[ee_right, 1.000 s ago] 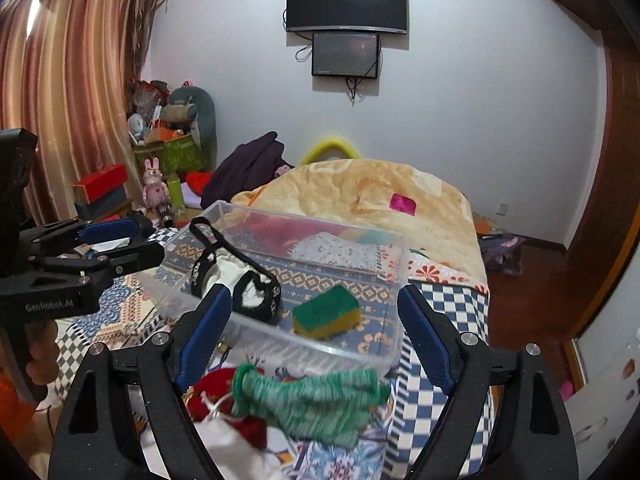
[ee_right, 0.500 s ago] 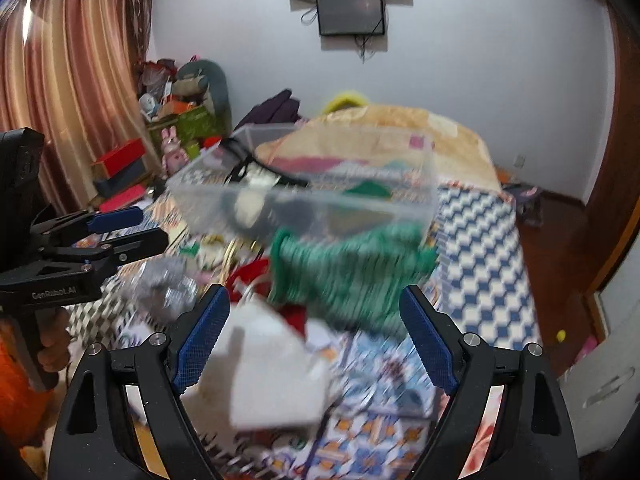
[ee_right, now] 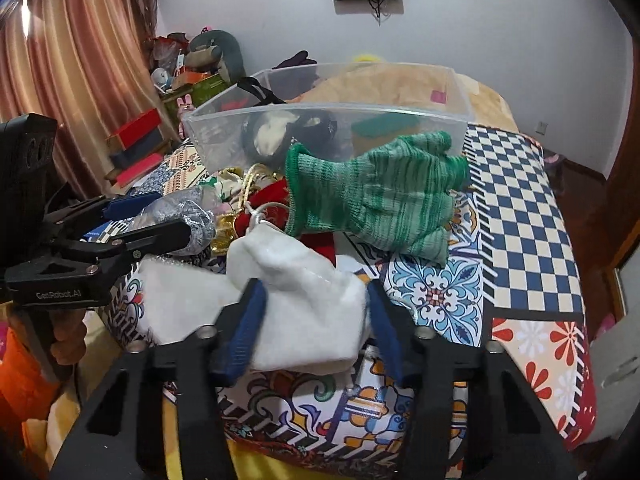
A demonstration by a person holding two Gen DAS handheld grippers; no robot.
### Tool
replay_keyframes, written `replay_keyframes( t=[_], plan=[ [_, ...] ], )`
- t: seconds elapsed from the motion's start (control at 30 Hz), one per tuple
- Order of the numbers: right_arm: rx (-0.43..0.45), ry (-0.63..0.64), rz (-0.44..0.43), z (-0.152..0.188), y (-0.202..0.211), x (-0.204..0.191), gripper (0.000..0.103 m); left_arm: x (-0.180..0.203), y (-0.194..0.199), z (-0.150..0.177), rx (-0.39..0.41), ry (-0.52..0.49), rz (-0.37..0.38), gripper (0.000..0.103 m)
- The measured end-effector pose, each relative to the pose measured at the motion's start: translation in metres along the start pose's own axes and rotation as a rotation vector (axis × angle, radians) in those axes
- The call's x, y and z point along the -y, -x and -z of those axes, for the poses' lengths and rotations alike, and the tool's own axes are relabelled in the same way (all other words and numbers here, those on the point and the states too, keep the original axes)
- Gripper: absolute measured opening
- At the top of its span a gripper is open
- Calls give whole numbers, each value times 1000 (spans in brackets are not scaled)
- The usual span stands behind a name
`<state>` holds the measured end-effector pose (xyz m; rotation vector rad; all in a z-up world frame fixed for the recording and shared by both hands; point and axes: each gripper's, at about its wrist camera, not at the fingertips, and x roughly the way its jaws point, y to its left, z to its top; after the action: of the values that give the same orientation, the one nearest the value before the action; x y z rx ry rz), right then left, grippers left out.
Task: Organize soft objects
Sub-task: 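Grasp the silver tinsel bag with the left tool while the right tool grasps the white cloth bag, then carry both bags over the clear box and open both tools to release them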
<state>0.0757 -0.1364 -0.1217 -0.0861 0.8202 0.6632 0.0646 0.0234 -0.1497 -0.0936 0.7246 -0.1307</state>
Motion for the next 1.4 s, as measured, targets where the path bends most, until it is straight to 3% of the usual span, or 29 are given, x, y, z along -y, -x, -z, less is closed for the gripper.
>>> replay_keyframes(
  t=[0.13,0.23,0.7,1.17,1.4],
  plan=[
    [19,-11,-18,1,6,1,22,-2,0,1,13,0,-4,79],
    [49,-11,-16,0,15,1,13,-4,1,2,22,1,0,69],
    [199,-42,-13,-17,60,3,12,-18,16,-2,67,45,0,30],
    [369,-20,-3,-63,88,2,12,-10,71,-51,246,20,-59,29],
    [422,-25,29,-83,82,6,12,-11,69,-80,294,8,-84,29]
  ],
)
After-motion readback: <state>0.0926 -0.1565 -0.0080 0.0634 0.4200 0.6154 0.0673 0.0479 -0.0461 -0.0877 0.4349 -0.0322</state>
